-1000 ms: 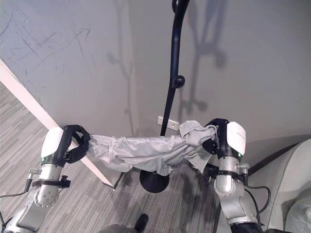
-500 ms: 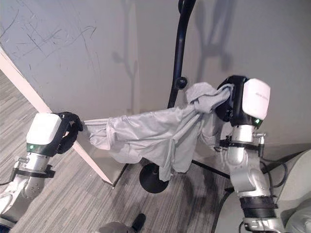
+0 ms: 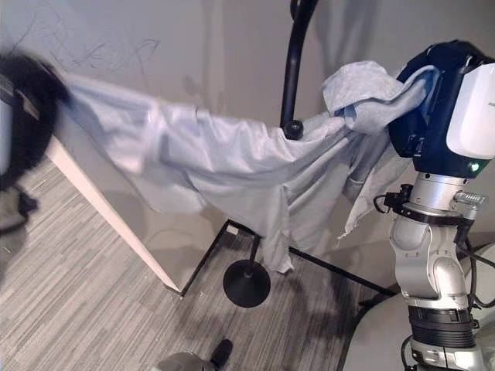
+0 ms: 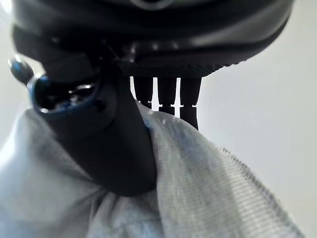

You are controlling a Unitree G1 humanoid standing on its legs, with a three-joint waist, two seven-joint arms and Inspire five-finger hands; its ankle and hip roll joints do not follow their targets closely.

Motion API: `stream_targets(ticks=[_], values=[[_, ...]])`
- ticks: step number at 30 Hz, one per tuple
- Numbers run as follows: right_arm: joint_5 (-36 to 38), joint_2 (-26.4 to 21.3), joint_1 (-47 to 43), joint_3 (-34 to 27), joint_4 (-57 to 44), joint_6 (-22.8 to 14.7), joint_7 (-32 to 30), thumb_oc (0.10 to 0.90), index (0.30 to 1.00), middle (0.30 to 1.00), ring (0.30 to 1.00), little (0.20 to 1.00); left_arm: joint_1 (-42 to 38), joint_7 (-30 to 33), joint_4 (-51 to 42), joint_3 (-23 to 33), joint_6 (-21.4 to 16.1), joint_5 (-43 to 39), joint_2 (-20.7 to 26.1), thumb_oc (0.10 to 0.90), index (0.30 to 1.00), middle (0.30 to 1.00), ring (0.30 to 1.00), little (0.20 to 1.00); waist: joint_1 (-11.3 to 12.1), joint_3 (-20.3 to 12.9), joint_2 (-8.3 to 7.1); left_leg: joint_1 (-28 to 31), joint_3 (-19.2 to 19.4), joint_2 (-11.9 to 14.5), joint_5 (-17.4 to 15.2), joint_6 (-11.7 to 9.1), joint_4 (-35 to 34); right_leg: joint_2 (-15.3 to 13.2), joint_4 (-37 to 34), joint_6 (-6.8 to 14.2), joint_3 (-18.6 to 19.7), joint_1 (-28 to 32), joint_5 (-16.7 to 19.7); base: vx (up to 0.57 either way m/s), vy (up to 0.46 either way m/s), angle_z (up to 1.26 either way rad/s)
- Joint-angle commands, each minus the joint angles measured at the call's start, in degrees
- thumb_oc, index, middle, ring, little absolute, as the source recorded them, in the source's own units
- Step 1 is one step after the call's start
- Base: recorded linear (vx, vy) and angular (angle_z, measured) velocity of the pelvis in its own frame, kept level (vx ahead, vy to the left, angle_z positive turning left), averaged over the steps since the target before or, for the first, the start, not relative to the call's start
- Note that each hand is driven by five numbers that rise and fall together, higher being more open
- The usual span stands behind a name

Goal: Hang the clothes on the sofa on the clothes rack.

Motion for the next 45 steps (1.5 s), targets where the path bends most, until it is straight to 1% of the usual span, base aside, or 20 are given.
stream_targets(ticks=[1,6,9,12,13,14,15,19,20,21,23,26,27,28,33,35,38,41,44,45], values=[[-0.5,-8.8,-3.3,-11.0,4.2,6.7,-8.8,0.4,0.3,0.3,0.3,0.3,-6.3,8.4,9.6,10.4,10.6,-5.4,5.4,0.4,0.3,0.3,0.3,0.3,-1.7,-15.3,2.36,5.3,-1.4,0.3,-9.7,2.0,0.1,0.8,2.3,2.4,-3.3,-1.8,2.6,0.0,0.0,0.0],[0.6,-11.3,-5.1,-11.2,3.4,6.7,-8.9,0.4,0.3,0.3,0.3,0.3,-8.2,10.5,10.3,10.8,10.7,-8.1,7.5,0.4,0.3,0.3,0.3,0.3,-2.3,-15.1,2.69,5.4,-1.7,0.3,-9.8,2.2,0.1,0.4,2.8,2.8,-3.7,-2.0,2.8,0.04,0.005,0.02],[2.0,-16.9,-9.5,-7.2,8.1,6.7,-9.8,0.4,0.3,0.3,0.3,0.3,-13.4,11.5,17.4,6.0,12.1,-10.9,12.7,0.4,0.3,0.3,0.3,0.3,-2.8,-14.6,3.09,5.2,-1.5,0.3,-9.6,2.2,0.1,0.1,3.3,3.3,-3.7,-2.5,3.8,0.02,0.011,-0.03],[1.9,-17.9,-10.6,-5.8,8.4,6.9,-7.7,0.4,0.3,0.3,0.3,0.3,-14.5,10.3,16.5,5.5,11.9,-10.5,13.4,0.4,0.3,0.3,0.3,0.3,-2.9,-14.7,3.16,4.9,-1.5,0.3,-9.6,2.3,0.1,0.0,3.0,3.2,-3.8,-2.6,4.3,0.03,0.013,-0.07],[2.5,-20.1,-11.6,-4.2,10.6,6.6,-7.1,0.4,0.3,0.3,0.3,0.3,-16.0,8.7,19.3,2.7,11.9,-10.3,14.7,0.4,0.3,0.3,0.3,0.3,-3.3,-15.0,3.17,4.9,-1.5,0.3,-9.7,2.3,0.1,0.0,2.5,3.3,-3.6,-2.5,4.5,0.03,-0.005,-0.05],[2.6,-20.2,-11.8,-4.1,10.9,6.5,-7.2,0.4,0.3,0.3,0.3,0.3,-16.5,8.8,19.6,2.3,11.9,-10.3,14.8,0.4,0.3,0.3,0.3,0.3,-3.2,-15.0,3.16,4.8,-1.5,0.3,-9.7,2.2,0.1,0.0,2.4,3.3,-3.7,-2.5,4.6,0.03,-0.01,-0.06],[2.9,-22.9,-13.8,-0.9,14.2,6.6,-6.5,0.4,0.3,0.3,0.3,0.3,-19.7,6.6,23.5,-3.1,12.0,-10.4,15.5,0.4,0.3,0.3,0.3,0.3,-3.8,-14.8,3.18,4.7,-1.3,0.4,-9.7,2.1,0.1,0.0,2.0,3.4,-3.5,-2.5,5.0,0.0,-0.003,-0.04],[3.2,-24.5,-17.7,5.9,19.4,6.2,-5.0,0.4,0.3,0.3,0.3,0.3,-26.6,1.9,31.5,-14.1,11.7,-11.0,14.5,0.4,0.3,0.3,0.3,0.3,-4.8,-14.3,3.38,4.3,-0.6,0.6,-9.6,2.1,0.1,0.0,1.9,3.4,-3.2,-2.8,5.4,0.0,0.0,0.0],[3.4,-24.6,-18.7,8.6,22.2,5.9,-4.6,0.4,0.3,0.3,0.3,0.3,-29.9,-0.6,36.5,-19.6,11.6,-11.3,13.6,0.4,0.3,0.3,0.3,0.3,-5.3,-14.0,3.42,4.2,-0.3,0.7,-9.5,2.1,0.1,0.0,1.8,3.3,-3.1,-2.9,5.7,-0.01,0.003,-0.03],[3.4,-24.6,-18.8,8.6,22.3,5.8,-4.7,0.4,0.3,0.3,0.3,0.3,-30.5,-0.5,36.8,-20.2,11.6,-11.3,13.6,0.4,0.3,0.3,0.3,0.3,-5.3,-14.0,3.34,4.1,-0.4,0.7,-9.6,2.0,0.1,0.0,1.7,3.3,-3.1,-2.9,5.7,0.0,0.0,0.0],[4.0,-23.4,-19.2,12.9,28.3,5.4,-3.6,0.4,0.3,0.3,0.3,0.3,-35.4,-5.2,44.9,-29.7,9.9,-12.0,9.7,0.4,0.3,0.3,0.3,0.3,-6.1,-13.8,3.21,4.0,0.2,0.7,-9.6,2.0,0.1,0.0,1.4,3.4,-3.2,-3.0,6.1,0.0,0.01,-0.03],[6.5,-22.7,-22.4,18.5,35.2,4.3,-3.1,0.4,0.3,0.3,0.3,0.3,-40.0,-7.4,51.8,-37.4,8.5,-13.1,7.0,0.4,0.3,0.3,0.3,0.3,-6.3,-13.8,2.82,4.0,0.6,0.8,-9.7,1.8,0.1,-0.1,1.2,3.5,-3.2,-3.1,6.4,0.0,0.02,-0.07],[6.7,-22.6,-23.1,19.1,35.8,4.1,-3.3,0.4,0.3,0.3,0.3,0.3,-40.7,-7.3,52.4,-38.0,8.3,-13.2,6.9,0.4,0.3,0.3,0.3,0.3,-6.3,-13.8,2.77,4.0,0.6,0.8,-9.7,1.8,0.1,-0.1,1.2,3.5,-3.2,-3.1,6.4,0.02,0.017,-0.04],[8.1,-22.9,-26.9,24.4,40.4,3.1,-2.4,0.4,0.3,0.3,0.3,0.3,-43.9,-8.2,57.8,-43.1,7.9,-13.9,6.2,0.4,0.3,0.3,0.3,0.3,-6.3,-13.8,2.53,4.1,0.9,0.8,-10.0,1.7,0.1,-0.2,1.2,3.6,-3.0,-3.0,6.4,0.0,0.0,0.0],[10.4,-22.9,-38.0,40.0,52.1,0.9,0.6,0.4,0.3,0.3,0.3,0.3,-50.4,-10.7,69.1,-53.5,6.2,-15.7,3.0,0.4,0.3,0.3,0.3,0.3,-6.9,-13.6,2.14,3.9,1.6,1.0,-9.8,1.4,0.1,-0.3,1.1,4.1,-3.0,-3.4,7.3,-0.01,0.024,-0.05],[10.9,-22.0,-41.5,45.4,56.5,0.1,2.0,0.4,0.3,0.3,0.3,0.3,-50.9,-11.1,72.3,-54.8,5.6,-16.4,1.6,0.4,0.3,0.3,0.3,0.3,-7.2,-13.3,2.21,3.7,1.8,1.1,-9.5,1.3,0.1,-0.3,1.2,4.3,-2.9,-3.7,7.7,0.0,0.0,0.0],[11.5,-18.5,-43.9,50.1,61.1,-0.6,4.0,0.4,0.3,0.3,0.3,0.3,-48.8,-11.4,75.7,-54.0,5.0,-17.6,-1.3,0.4,0.3,0.3,0.3,0.3,-7.4,-12.7,2.21,3.6,2.1,1.2,-9.5,1.3,0.1,-0.3,1.3,4.3,-2.6,-4.0,7.8,0.0,0.0,0.0],[11.2,-16.8,-43.4,51.1,62.5,-0.6,4.9,0.4,0.3,0.3,0.3,0.3,-45.7,-11.4,76.6,-51.7,4.7,-18.3,-2.9,0.4,0.3,0.3,0.3,0.3,-7.5,-12.5,2.21,3.5,2.2,1.2,-9.6,1.4,0.1,-0.4,1.4,4.2,-2.6,-4.1,7.8,0.0,0.011,-0.04],[9.4,-12.0,-37.2,48.2,56.9,0.0,6.7,0.4,0.3,0.3,0.3,0.3,-34.5,-11.1,73.1,-43.8,4.1,-20.5,-6.9,0.4,0.3,0.3,0.3,0.3,-7.2,-11.6,2.12,3.0,2.4,1.2,-9.6,1.8,0.1,-0.4,1.8,4.0,-2.2,-4.8,7.9,-0.01,0.026,-0.15],[9.4,-12.0,-37.2,48.2,56.9,0.0,6.7,0.4,0.3,0.3,0.3,0.3,-34.5,-11.1,73.1,-43.8,4.1,-20.5,-6.9,0.4,0.3,0.3,0.3,0.3,-7.2,-11.6,2.12,3.0,2.4,1.2,-9.6,1.8,0.1,-0.4,1.8,4.0,-2.2,-4.8,7.9,-0.01,0.019,-0.17]])
